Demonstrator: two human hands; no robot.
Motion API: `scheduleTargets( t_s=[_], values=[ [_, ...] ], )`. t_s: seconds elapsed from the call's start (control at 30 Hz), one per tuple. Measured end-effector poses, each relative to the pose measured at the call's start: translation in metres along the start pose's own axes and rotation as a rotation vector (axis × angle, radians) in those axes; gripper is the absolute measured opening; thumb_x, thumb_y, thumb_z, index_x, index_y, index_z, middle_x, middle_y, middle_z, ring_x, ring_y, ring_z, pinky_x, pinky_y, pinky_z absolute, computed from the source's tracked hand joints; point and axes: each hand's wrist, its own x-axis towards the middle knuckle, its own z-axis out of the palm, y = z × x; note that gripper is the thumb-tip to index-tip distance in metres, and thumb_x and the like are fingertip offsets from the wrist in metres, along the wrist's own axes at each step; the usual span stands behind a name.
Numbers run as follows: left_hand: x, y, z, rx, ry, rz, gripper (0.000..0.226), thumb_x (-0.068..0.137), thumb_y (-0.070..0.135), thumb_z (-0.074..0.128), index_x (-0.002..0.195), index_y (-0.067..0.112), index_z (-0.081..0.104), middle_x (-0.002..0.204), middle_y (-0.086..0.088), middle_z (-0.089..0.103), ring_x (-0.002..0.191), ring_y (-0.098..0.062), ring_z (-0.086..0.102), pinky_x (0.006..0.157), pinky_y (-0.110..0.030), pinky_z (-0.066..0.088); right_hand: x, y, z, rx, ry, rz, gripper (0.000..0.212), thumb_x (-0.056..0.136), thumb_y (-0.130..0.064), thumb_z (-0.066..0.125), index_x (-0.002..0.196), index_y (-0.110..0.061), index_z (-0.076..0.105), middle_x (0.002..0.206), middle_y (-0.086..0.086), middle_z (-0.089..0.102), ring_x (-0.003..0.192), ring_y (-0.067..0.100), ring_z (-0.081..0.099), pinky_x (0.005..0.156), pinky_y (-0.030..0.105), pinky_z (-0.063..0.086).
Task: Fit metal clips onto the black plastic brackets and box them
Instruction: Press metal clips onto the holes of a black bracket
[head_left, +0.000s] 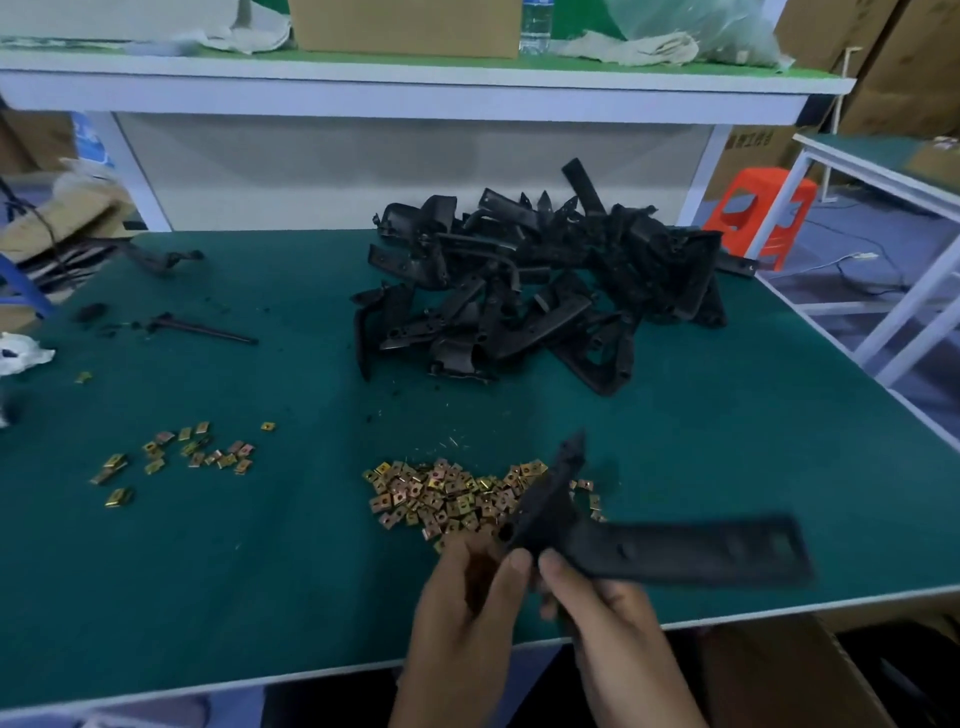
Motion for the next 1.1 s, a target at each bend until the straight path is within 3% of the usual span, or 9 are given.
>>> scheduleTargets(
  t_s=[0.07,0.17,0.3,0.37,0.43,0.53,0.8,0.9,1.1],
  values=[
    [-0.001,-0.005,-0.002,0.030,-0.030,0.018,0.016,0.097,0.042,0.060,0.084,0.033,0.065,0.067,-0.003,0.059,0.062,-0.006,0.049,0.060,-0.025,0.039,-0.009,-0.002,-0.014,-0.082,0.072,0.014,0.014,0.070,-0.031,0.082,0.066,-0.018,0.081,0.072,0.006,0.076,0.067,0.011,0.069,0.065,0.024,0.049],
    [-0.002,-0.007,-0.002,0.054,-0.121,-0.019,0.024,0.086,0.058,0.059,0.096,0.038,0.066,0.073,0.006,0.062,0.066,-0.006,0.053,0.062,-0.024,0.044,-0.012,-0.003,-0.033,0.019,0.089,0.019,0.024,0.064,-0.024,0.082,0.070,-0.001,0.077,0.068,0.020,0.071,0.053,0.019,0.066,0.054,0.026,0.051],
    [0.017,-0.013,-0.020,0.308,0.068,0.081,0.014,0.097,0.036,0.061,0.099,0.049,0.064,0.094,0.020,0.069,0.086,-0.001,0.063,0.068,-0.012,0.047,0.005,-0.001,-0.033,0.189,0.057,-0.021,0.015,0.066,-0.013,0.075,0.077,-0.002,0.076,0.068,0.019,0.069,0.054,0.020,0.067,0.050,0.024,0.055],
    [0.035,-0.016,-0.042,0.588,0.177,0.188,0.015,0.098,0.029,0.060,0.100,0.043,0.066,0.095,0.022,0.067,0.089,-0.002,0.061,0.070,-0.014,0.043,0.018,0.001,-0.028,0.206,0.014,-0.071,0.012,0.071,-0.016,0.074,0.077,-0.006,0.077,0.069,0.014,0.068,0.058,0.019,0.067,0.054,0.025,0.057],
    [0.052,-0.022,-0.064,0.804,0.240,0.243,0.014,0.096,0.018,0.066,0.107,0.022,0.072,0.099,0.008,0.067,0.092,-0.016,0.060,0.075,-0.026,0.046,0.030,0.003,-0.019,0.218,-0.027,-0.086,0.015,0.073,-0.024,0.074,0.079,-0.010,0.075,0.069,0.008,0.067,0.060,0.018,0.066,0.056,0.026,0.057],
    [0.069,-0.028,-0.084,0.974,0.196,0.225,0.022,0.094,0.015,0.070,0.115,0.011,0.074,0.102,-0.008,0.066,0.095,-0.029,0.059,0.083,-0.040,0.051,0.042,0.003,-0.001,0.234,-0.116,-0.099,0.017,0.074,-0.028,0.075,0.081,-0.013,0.078,0.076,0.007,0.067,0.064,0.017,0.063,0.058,0.027,0.055],
    [0.080,-0.022,-0.095,1.047,0.061,0.299,0.015,0.095,0.016,0.069,0.108,0.015,0.076,0.099,-0.001,0.066,0.096,-0.025,0.061,0.080,-0.042,0.054,0.050,0.007,0.001,0.180,-0.162,-0.189,0.014,0.075,-0.033,0.078,0.079,-0.020,0.075,0.077,0.006,0.066,0.068,0.022,0.064,0.062,0.030,0.054],
    [0.080,-0.019,-0.095,1.024,0.059,0.303,0.007,0.094,0.016,0.070,0.100,0.016,0.072,0.095,0.004,0.064,0.094,-0.021,0.058,0.079,-0.038,0.051,0.050,0.008,0.002,0.131,-0.181,-0.232,0.021,0.079,-0.034,0.077,0.097,-0.025,0.071,0.082,0.007,0.067,0.069,0.026,0.065,0.064,0.032,0.055],
    [0.072,-0.001,-0.081,0.709,0.105,0.201,0.003,0.100,0.031,0.059,0.097,0.030,0.061,0.086,0.016,0.066,0.081,-0.008,0.061,0.065,-0.020,0.045,0.049,0.006,0.002,0.320,-0.208,-0.139,0.032,0.084,-0.038,0.066,0.108,-0.018,0.073,0.093,0.023,0.073,0.068,0.032,0.068,0.057,0.035,0.058]
  ],
)
